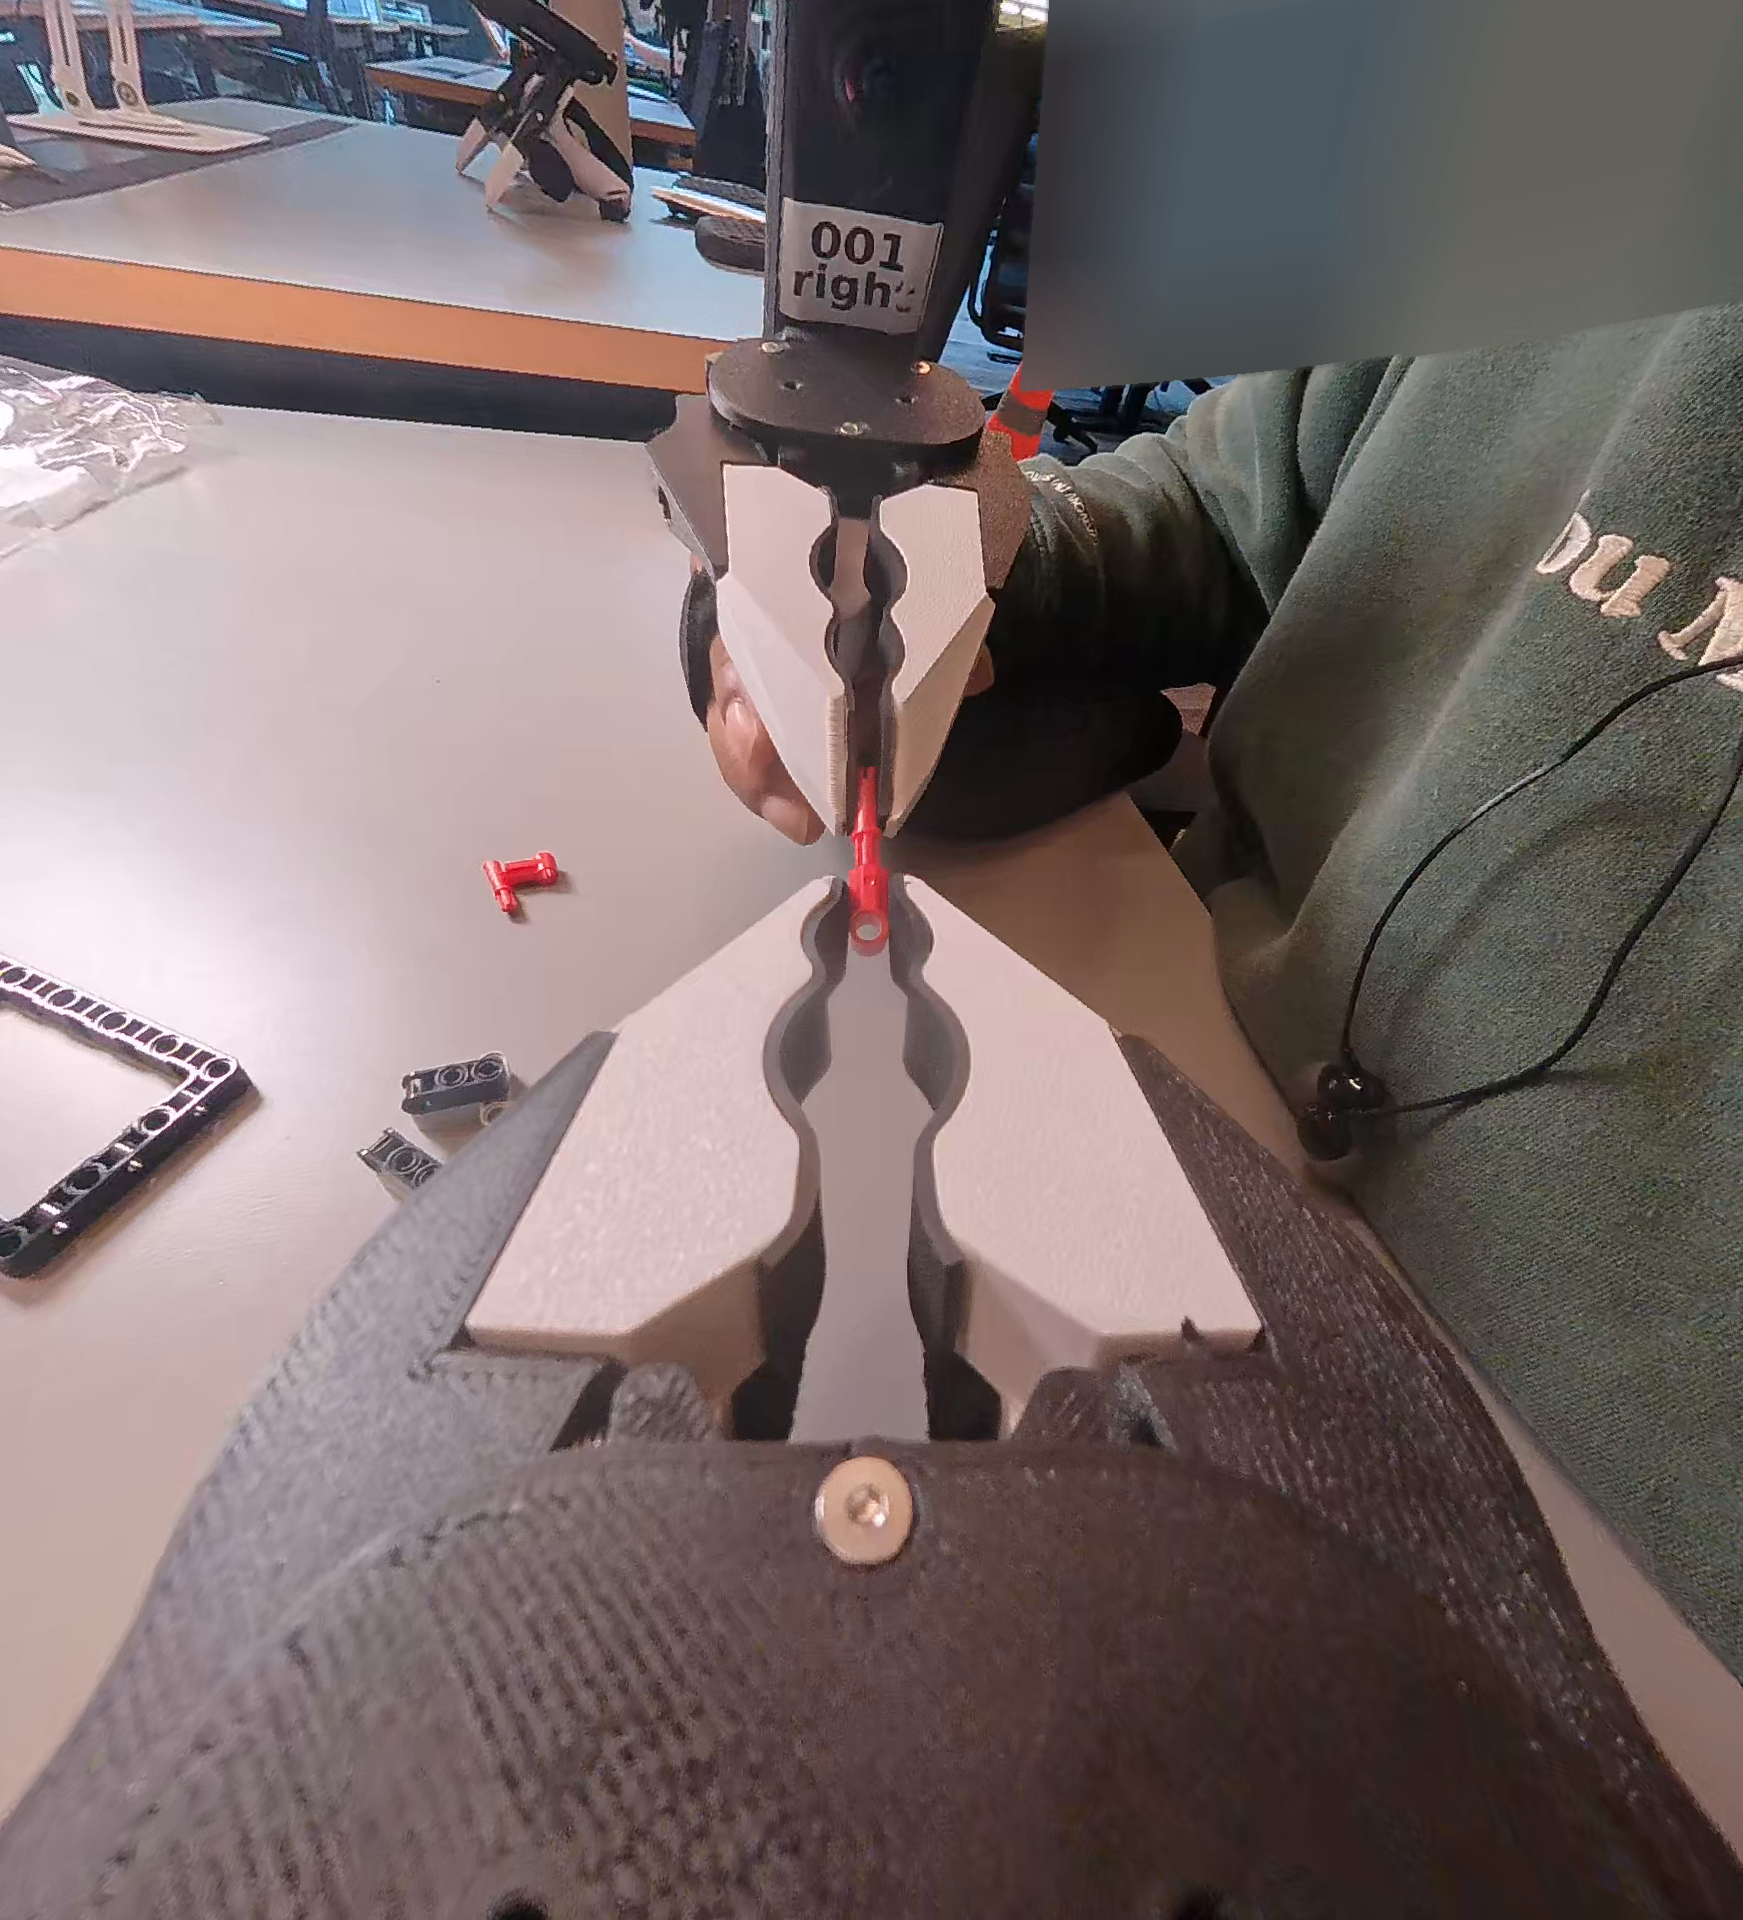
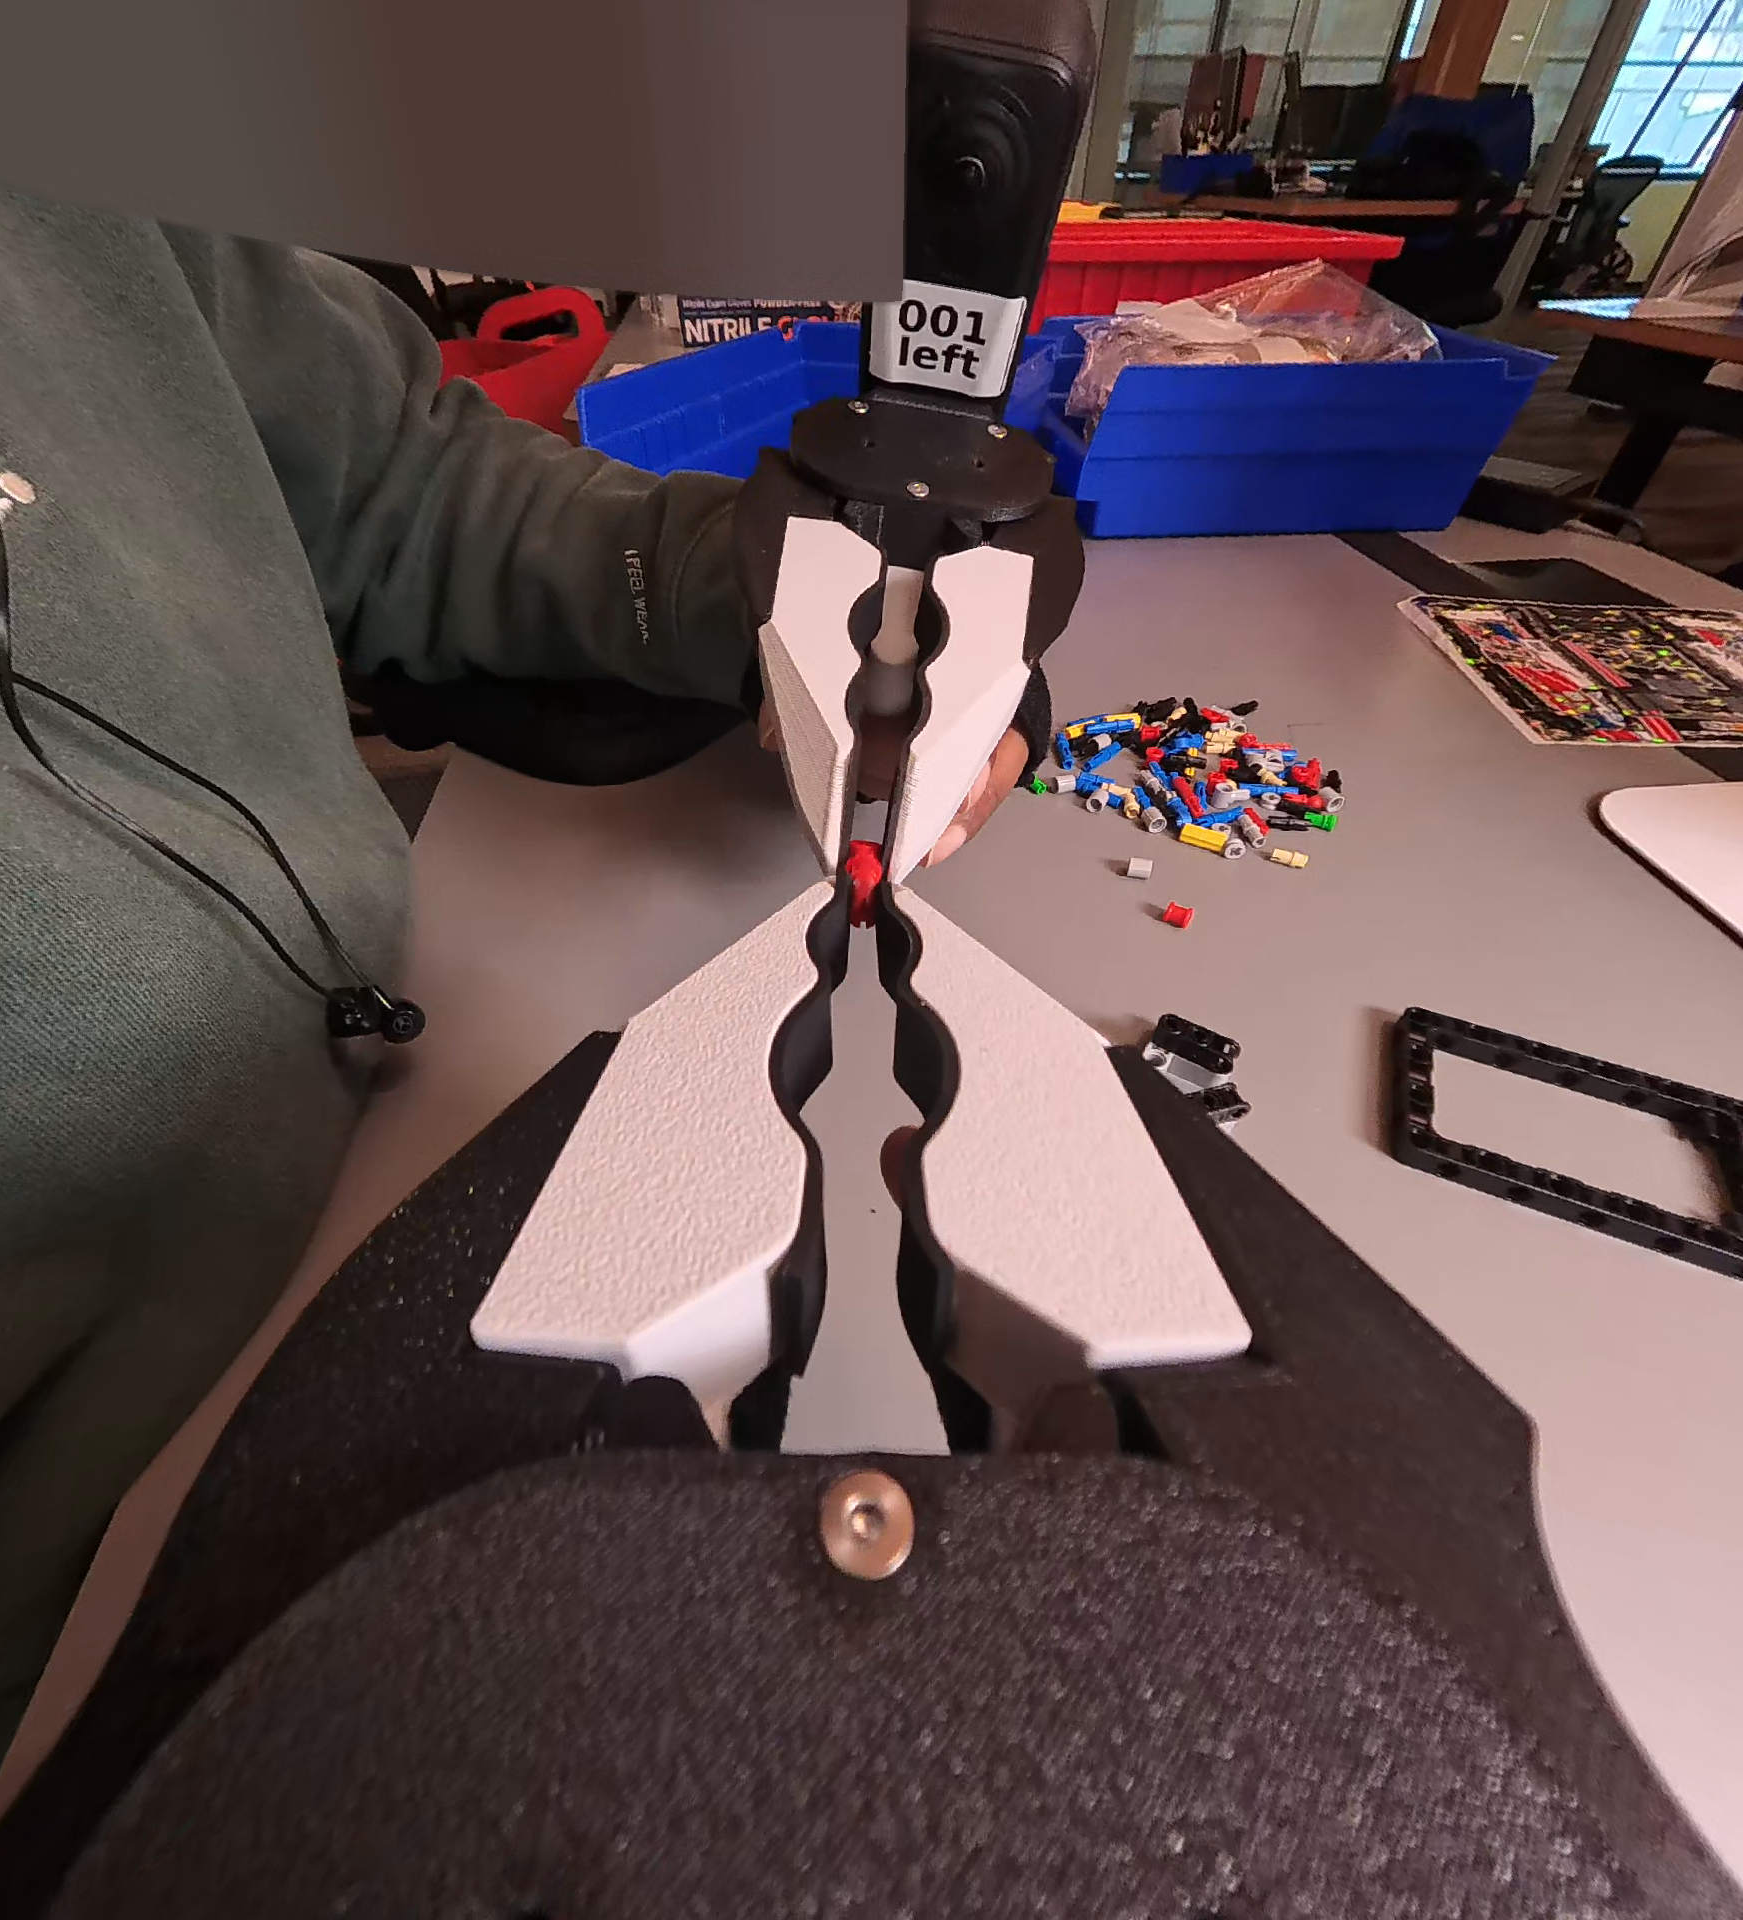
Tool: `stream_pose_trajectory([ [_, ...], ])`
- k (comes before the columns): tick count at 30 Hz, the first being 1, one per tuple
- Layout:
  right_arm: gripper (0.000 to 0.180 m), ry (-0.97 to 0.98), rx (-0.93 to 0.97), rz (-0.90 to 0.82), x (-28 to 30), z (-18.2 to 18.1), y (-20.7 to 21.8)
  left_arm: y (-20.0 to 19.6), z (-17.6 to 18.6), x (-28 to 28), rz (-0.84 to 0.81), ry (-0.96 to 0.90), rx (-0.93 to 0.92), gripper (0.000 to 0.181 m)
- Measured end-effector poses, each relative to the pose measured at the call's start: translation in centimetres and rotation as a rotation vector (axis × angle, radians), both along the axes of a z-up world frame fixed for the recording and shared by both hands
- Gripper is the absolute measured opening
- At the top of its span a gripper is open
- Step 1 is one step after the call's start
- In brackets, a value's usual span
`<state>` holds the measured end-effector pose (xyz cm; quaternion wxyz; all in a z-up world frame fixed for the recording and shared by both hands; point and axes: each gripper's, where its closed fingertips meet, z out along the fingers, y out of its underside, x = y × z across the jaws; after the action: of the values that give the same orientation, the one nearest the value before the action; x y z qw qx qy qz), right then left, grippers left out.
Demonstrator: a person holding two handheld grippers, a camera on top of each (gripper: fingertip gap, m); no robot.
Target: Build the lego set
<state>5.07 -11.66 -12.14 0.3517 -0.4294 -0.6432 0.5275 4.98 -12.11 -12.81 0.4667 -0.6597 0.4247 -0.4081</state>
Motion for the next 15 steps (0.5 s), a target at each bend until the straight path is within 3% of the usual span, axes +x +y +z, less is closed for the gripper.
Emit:
stream_pose_trajectory([
  [15,0.002,-0.065,0.005,-0.077,-0.4,-0.9,0.8,1.0,-0.9,-0.2,0.084,0.145,0.069,0.006],
])
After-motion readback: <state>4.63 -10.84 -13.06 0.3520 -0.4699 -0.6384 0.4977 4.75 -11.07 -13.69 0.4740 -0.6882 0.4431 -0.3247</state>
